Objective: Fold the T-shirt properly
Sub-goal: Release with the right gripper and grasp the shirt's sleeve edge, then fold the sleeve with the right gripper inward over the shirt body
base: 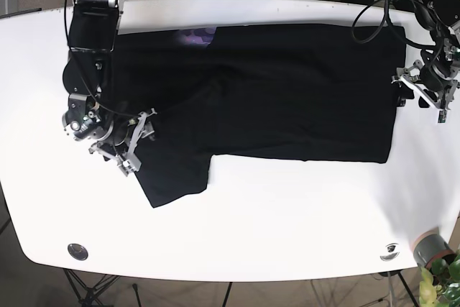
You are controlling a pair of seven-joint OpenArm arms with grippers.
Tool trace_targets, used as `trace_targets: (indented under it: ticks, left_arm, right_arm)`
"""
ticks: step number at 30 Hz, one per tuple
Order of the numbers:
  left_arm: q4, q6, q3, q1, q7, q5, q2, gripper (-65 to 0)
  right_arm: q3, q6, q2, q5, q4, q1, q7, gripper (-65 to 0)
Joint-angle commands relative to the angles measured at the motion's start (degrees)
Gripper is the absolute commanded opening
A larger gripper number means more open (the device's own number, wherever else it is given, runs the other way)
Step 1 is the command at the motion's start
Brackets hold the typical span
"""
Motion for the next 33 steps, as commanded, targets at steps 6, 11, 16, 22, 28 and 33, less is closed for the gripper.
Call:
trace_targets:
  ticks: [6,11,16,22,28,33]
  left_arm:
    - [0.8,-0.1,-0.2,-0.7,-1.2,-0.6,-1.1,-25.4]
    - [0.8,-0.2,-0.2,-0.7,-1.2,-0.6,-1.1,-25.4]
    - [0.8,-0.2,-0.2,-0.7,-1.2,-0.6,-1.1,-25.4]
    - [0.8,-0.2,-0.2,-0.6,-1.2,-0.6,-1.1,-25.4]
    - [0.8,-0.2,-0.2,-0.4,-1.2,-0.6,-1.1,-25.4]
    - [0.7,-0.2,-0.2,-0.3,-1.2,-0.5,-1.1,-25.4]
  right_arm:
    - [0.2,-0.03,-2.2,0.4,3.9,-2.8,0.1,-22.8]
    - [0.0,-0.03,-2.8,0.4,3.8,-3.5,0.4,-23.0]
    - [0.1,-0.03,-3.3,0.2,1.9,-3.6,0.5,-31.9]
    - [0.0,-0.03,-3.5,0.1,1.5,-3.6,0.6,-49.0]
    - [0.0,-0.03,-3.7,0.2,2.0,-4.0,0.5,-56.0]
    - [0.0,-0.03,-3.7,0.3,4.6,-4.6,0.3,-55.6]
